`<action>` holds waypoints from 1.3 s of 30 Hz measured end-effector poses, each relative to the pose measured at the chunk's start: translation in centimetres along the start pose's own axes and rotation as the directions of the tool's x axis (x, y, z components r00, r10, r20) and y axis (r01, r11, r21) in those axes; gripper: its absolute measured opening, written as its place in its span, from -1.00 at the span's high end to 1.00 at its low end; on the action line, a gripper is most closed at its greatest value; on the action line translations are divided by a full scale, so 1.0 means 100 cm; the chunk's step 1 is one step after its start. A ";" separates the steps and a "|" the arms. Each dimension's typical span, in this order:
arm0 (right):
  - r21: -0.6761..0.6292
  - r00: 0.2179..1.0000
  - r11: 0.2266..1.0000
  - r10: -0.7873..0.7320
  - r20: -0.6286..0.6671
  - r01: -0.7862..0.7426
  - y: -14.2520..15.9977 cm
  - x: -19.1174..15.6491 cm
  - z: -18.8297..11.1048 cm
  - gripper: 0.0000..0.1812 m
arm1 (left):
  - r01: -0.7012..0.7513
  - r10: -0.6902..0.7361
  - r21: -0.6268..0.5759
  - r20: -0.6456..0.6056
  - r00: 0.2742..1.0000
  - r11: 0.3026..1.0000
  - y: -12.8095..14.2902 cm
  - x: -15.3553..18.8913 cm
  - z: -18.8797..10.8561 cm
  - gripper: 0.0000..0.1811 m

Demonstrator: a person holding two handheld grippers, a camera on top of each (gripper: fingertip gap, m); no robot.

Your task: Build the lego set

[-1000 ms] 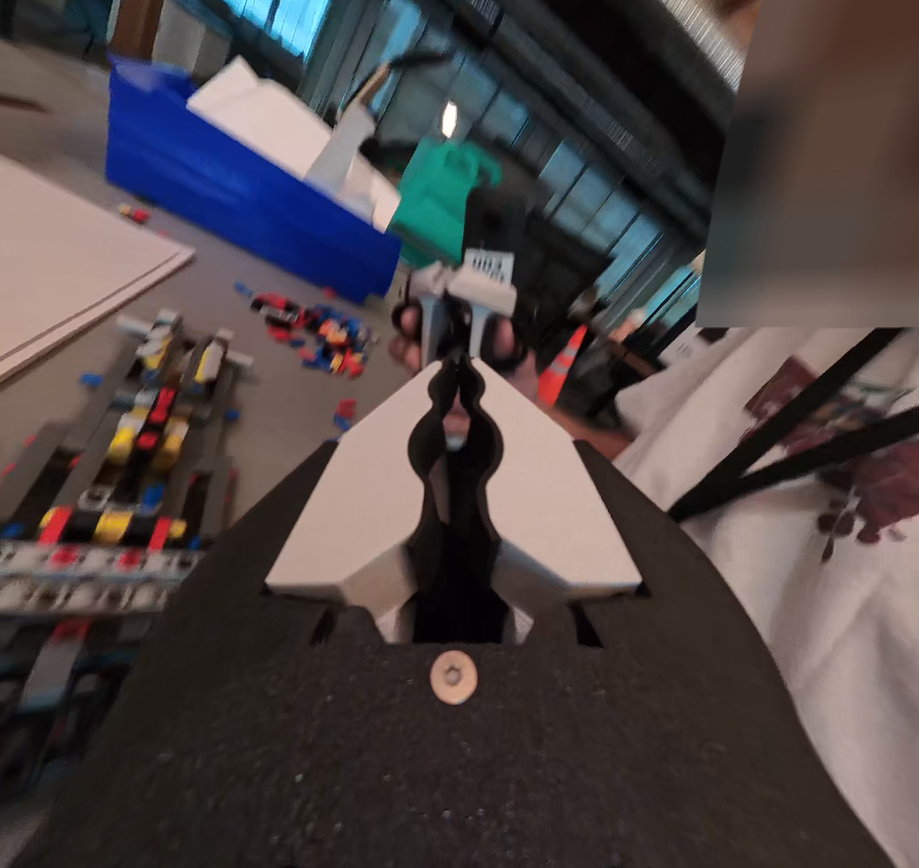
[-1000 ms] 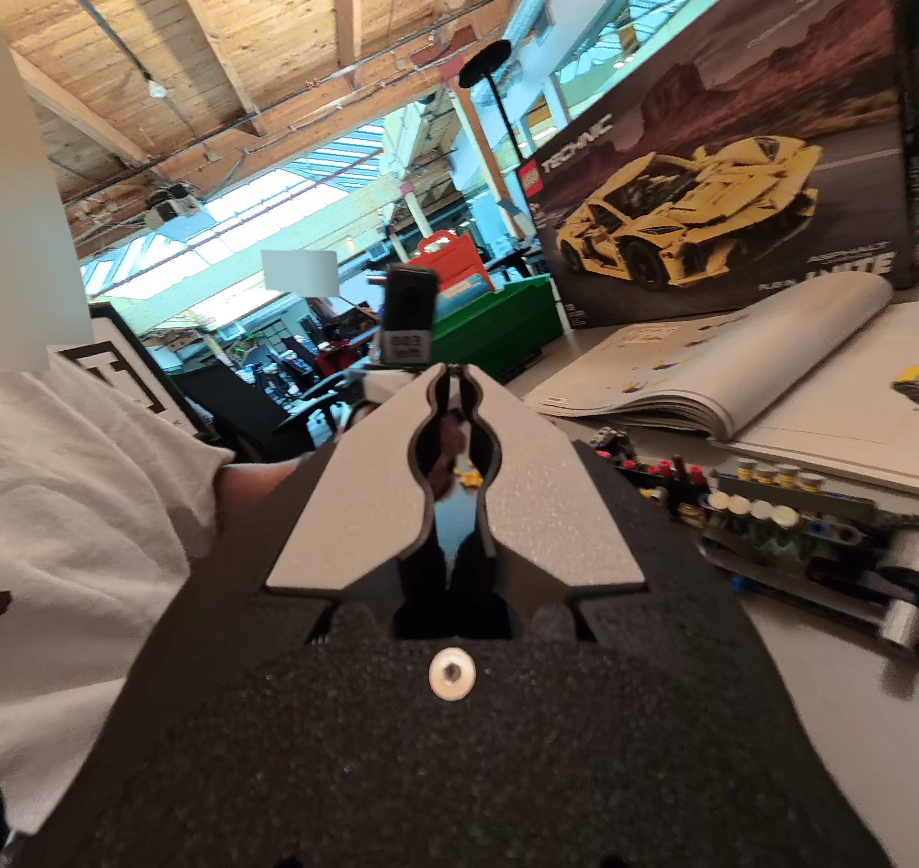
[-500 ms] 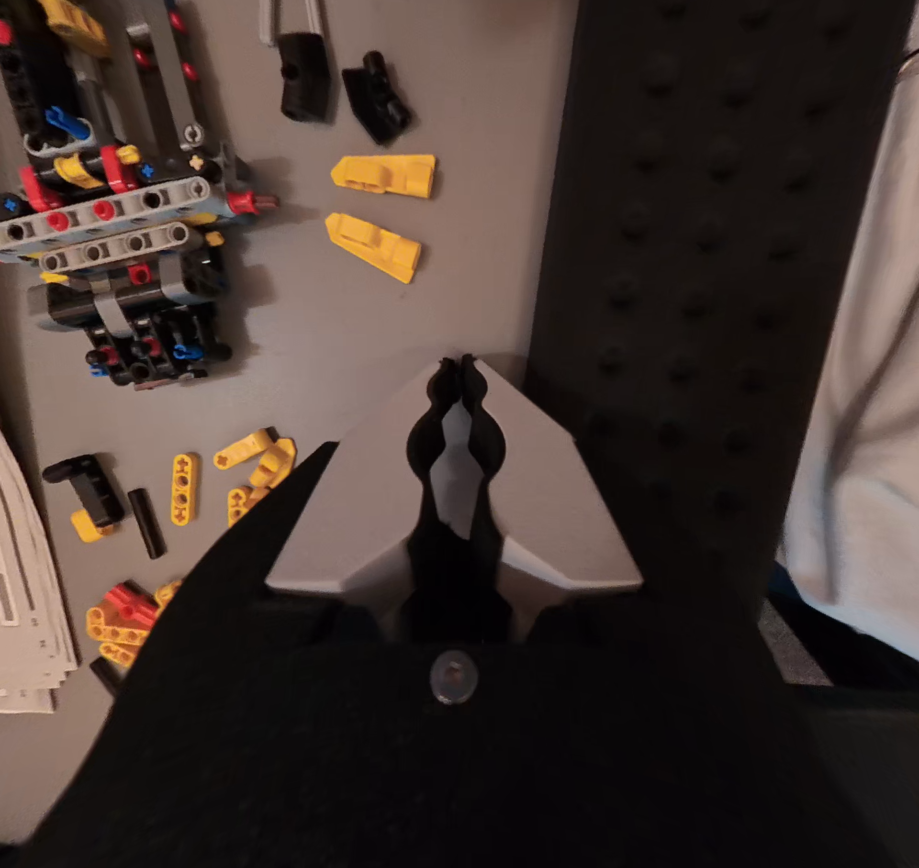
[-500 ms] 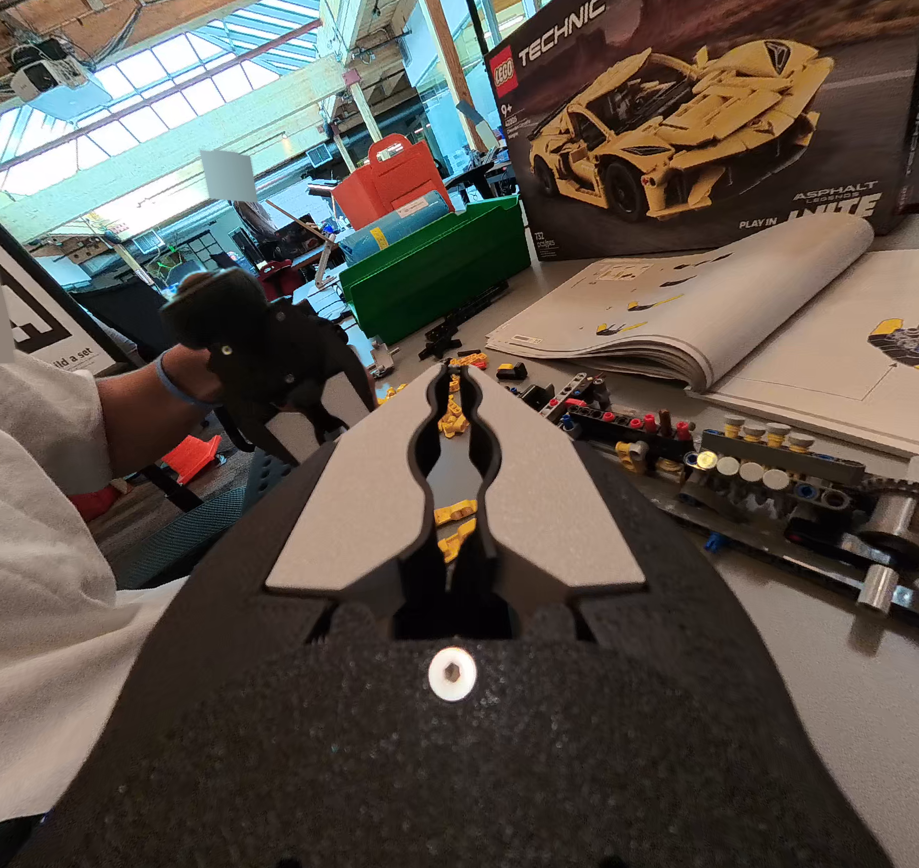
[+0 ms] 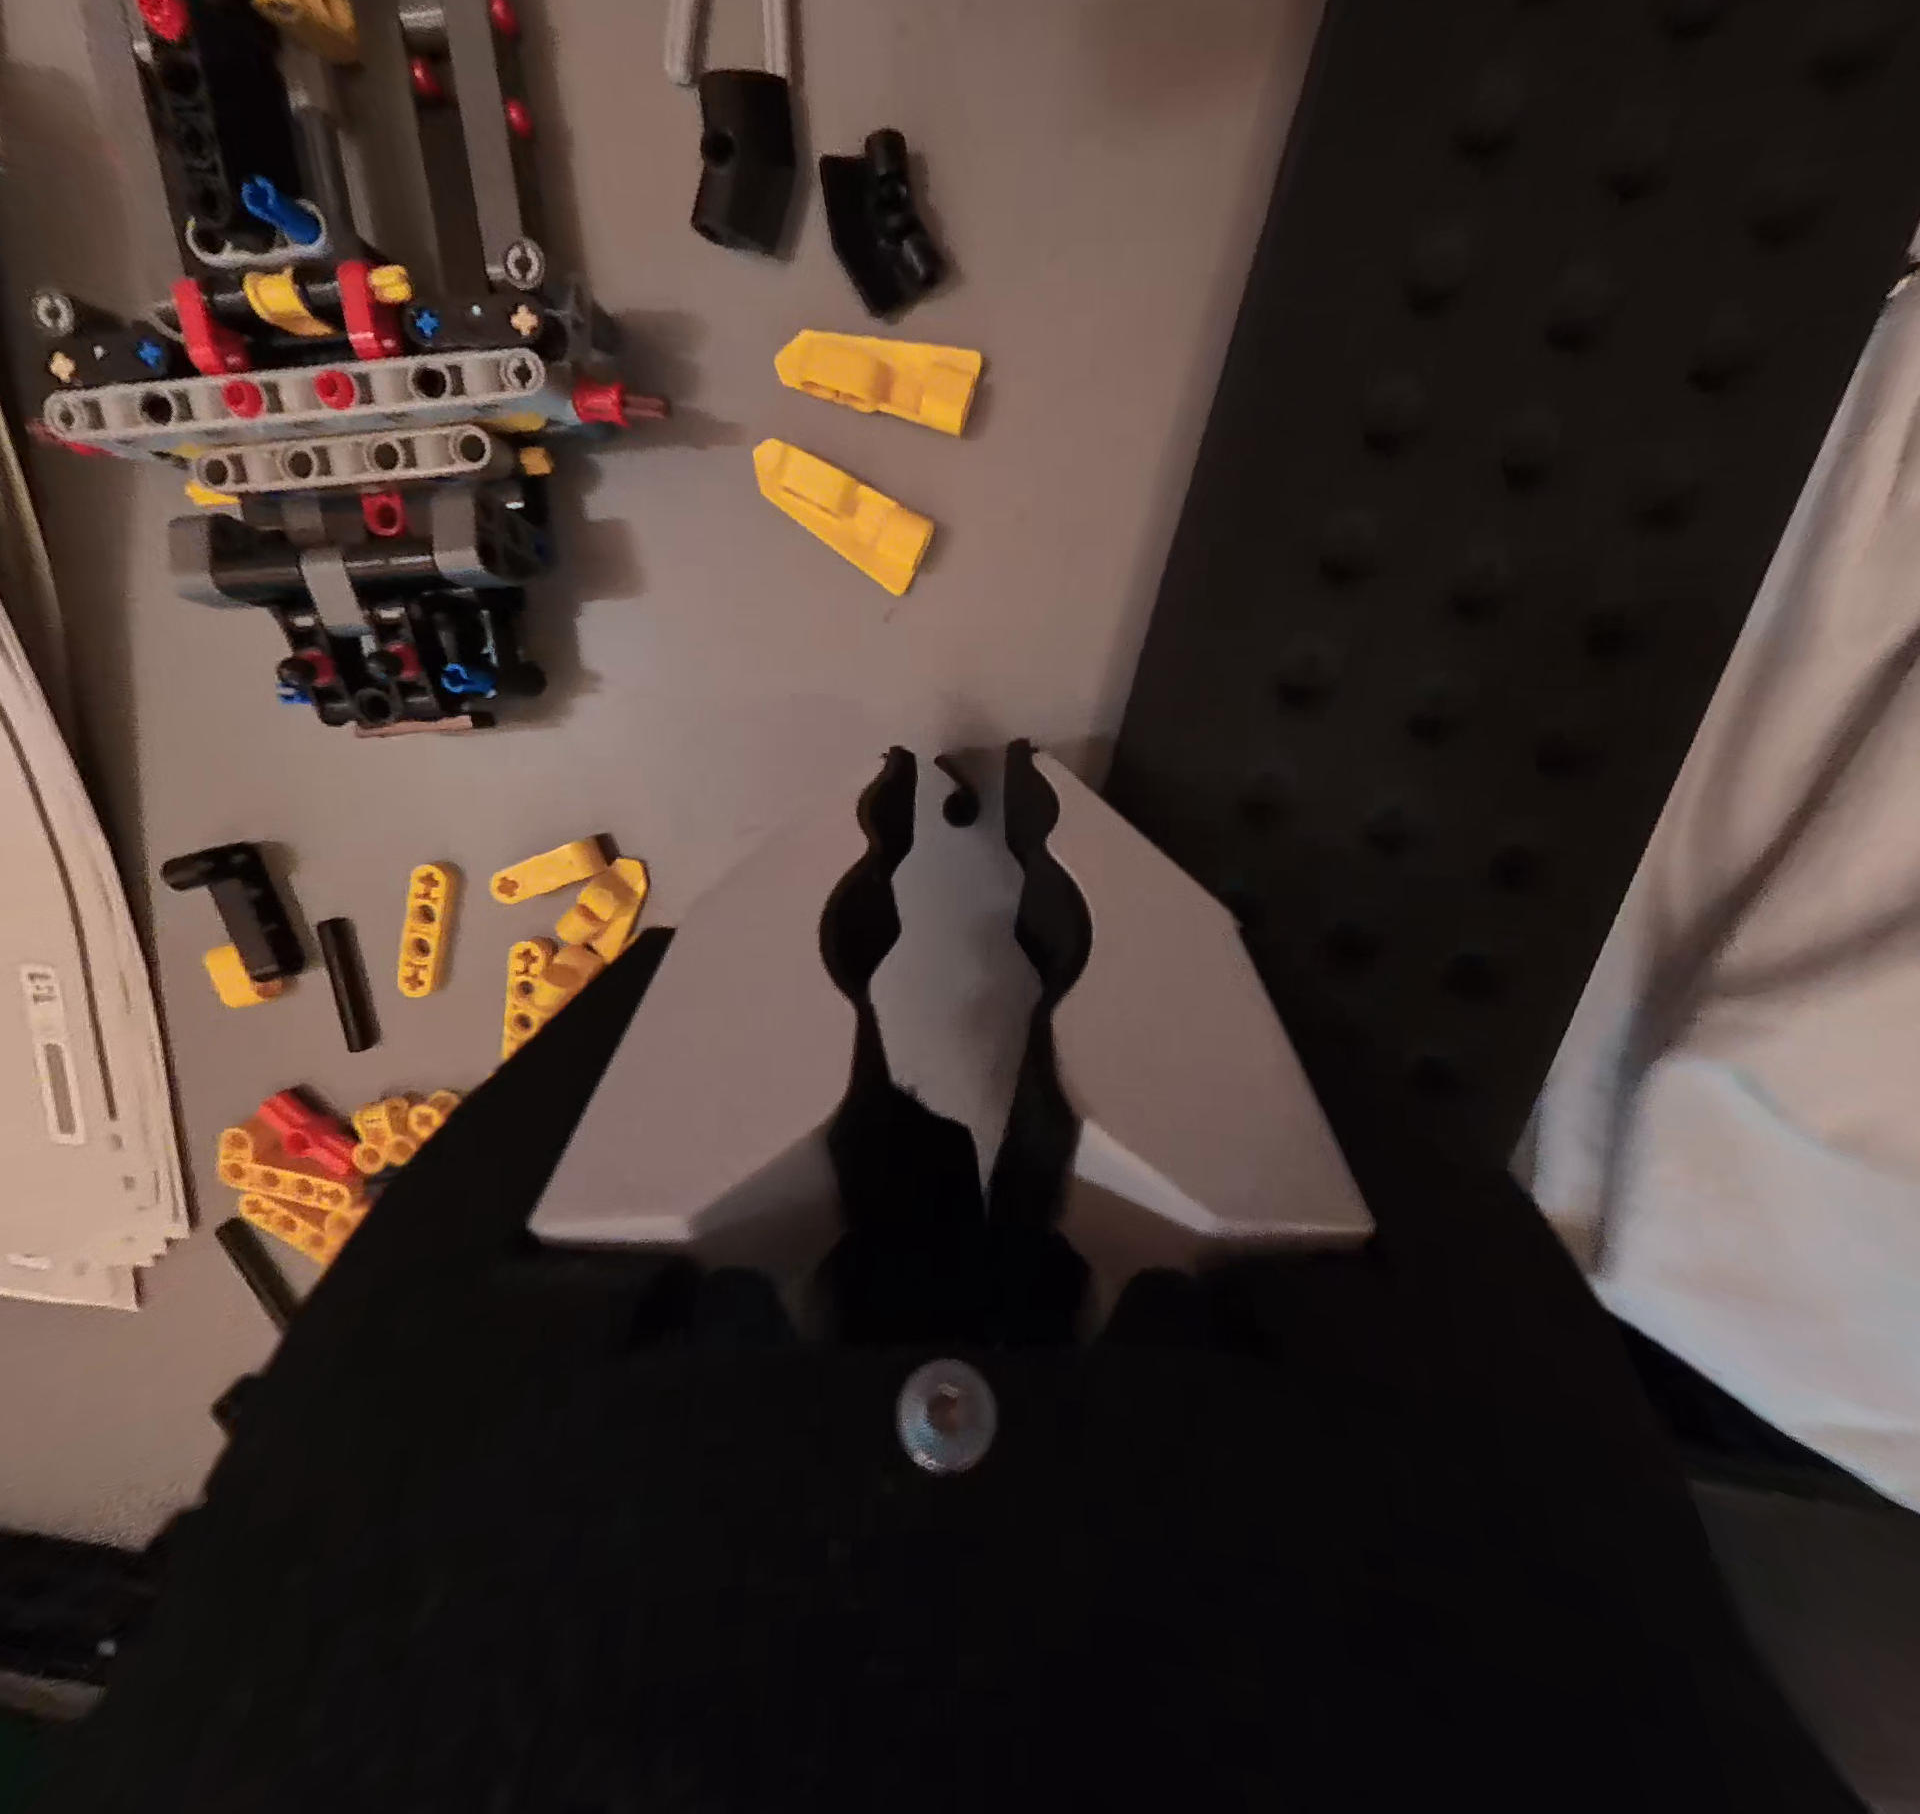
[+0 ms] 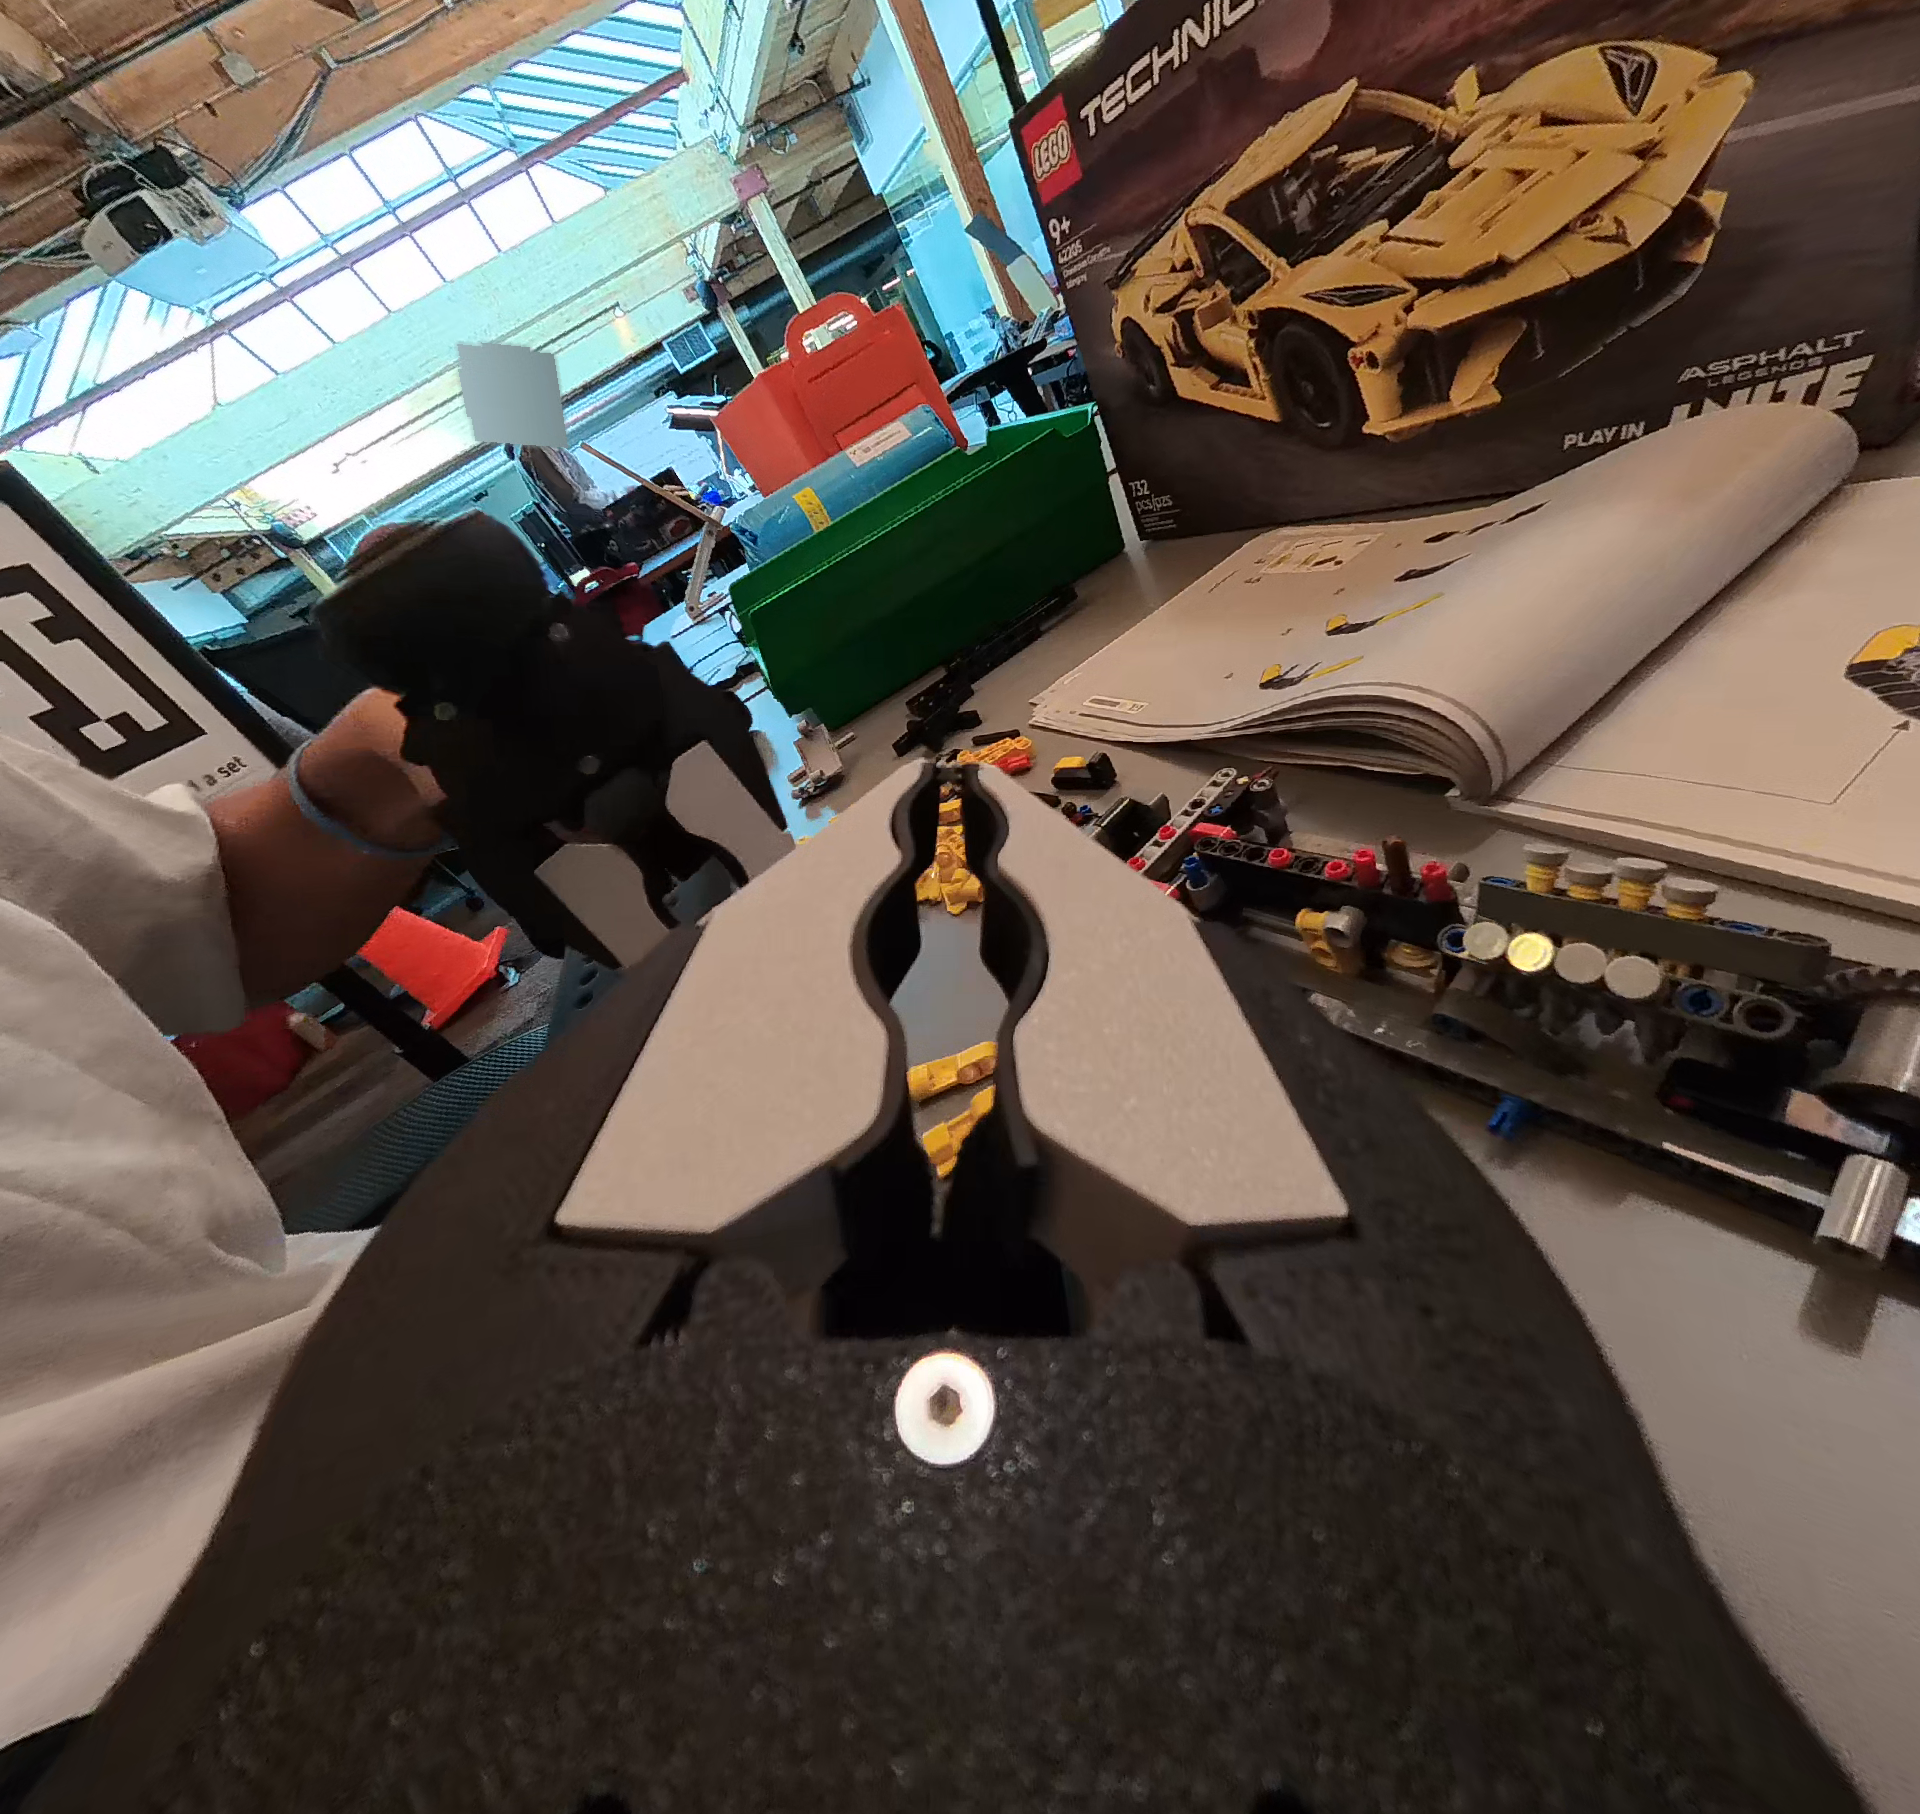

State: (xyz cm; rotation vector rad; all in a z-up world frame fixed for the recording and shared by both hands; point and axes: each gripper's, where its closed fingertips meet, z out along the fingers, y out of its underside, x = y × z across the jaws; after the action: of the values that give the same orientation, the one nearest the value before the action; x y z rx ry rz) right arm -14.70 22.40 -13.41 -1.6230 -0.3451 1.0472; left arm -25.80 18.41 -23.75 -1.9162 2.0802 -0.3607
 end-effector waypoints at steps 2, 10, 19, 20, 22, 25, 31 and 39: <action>0.000 1.000 1.000 0.007 0.004 -0.007 0.000 0.000 0.000 0.97 | 0.037 -0.036 -0.031 0.024 0.999 0.999 0.004 0.002 0.002 0.79; 0.004 1.000 1.000 0.024 0.016 -0.024 0.000 -0.001 -0.001 0.97 | 0.241 -0.234 -0.078 0.092 0.968 0.967 0.014 0.000 0.009 0.71; 0.002 0.999 1.000 0.031 0.022 -0.031 0.000 -0.002 -0.001 0.97 | 0.236 -0.229 -0.094 0.077 0.970 0.967 0.016 0.002 0.011 0.94; 0.002 0.999 1.000 0.031 0.023 -0.031 0.000 -0.002 -0.001 0.97 | 0.224 -0.217 -0.081 0.086 0.972 0.971 0.014 0.000 0.010 0.94; 0.004 0.999 1.000 0.030 0.026 -0.030 0.000 -0.002 -0.001 0.97 | 0.222 -0.224 0.066 0.037 0.974 0.973 -0.006 -0.004 0.005 0.93; 0.047 0.997 0.998 0.039 0.068 -0.042 -0.008 -0.007 -0.003 0.97 | 0.322 -0.241 0.574 -0.214 0.947 0.753 -0.081 -0.013 -0.044 0.93; 0.235 0.969 0.969 0.017 0.245 -0.077 -0.040 -0.046 -0.009 0.97 | 0.607 -0.032 0.766 -0.616 0.787 0.210 -0.142 -0.032 -0.109 0.94; 0.249 0.976 0.963 0.053 0.209 -0.106 -0.041 -0.038 -0.009 0.98 | 0.701 0.082 0.706 -0.708 0.702 0.101 -0.154 -0.033 -0.104 0.94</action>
State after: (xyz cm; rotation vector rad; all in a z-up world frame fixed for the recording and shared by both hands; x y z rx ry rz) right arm -15.01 20.58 -8.08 -1.3096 -0.2645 1.2673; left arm -15.23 20.30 -8.22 -1.3085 0.8107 -2.1058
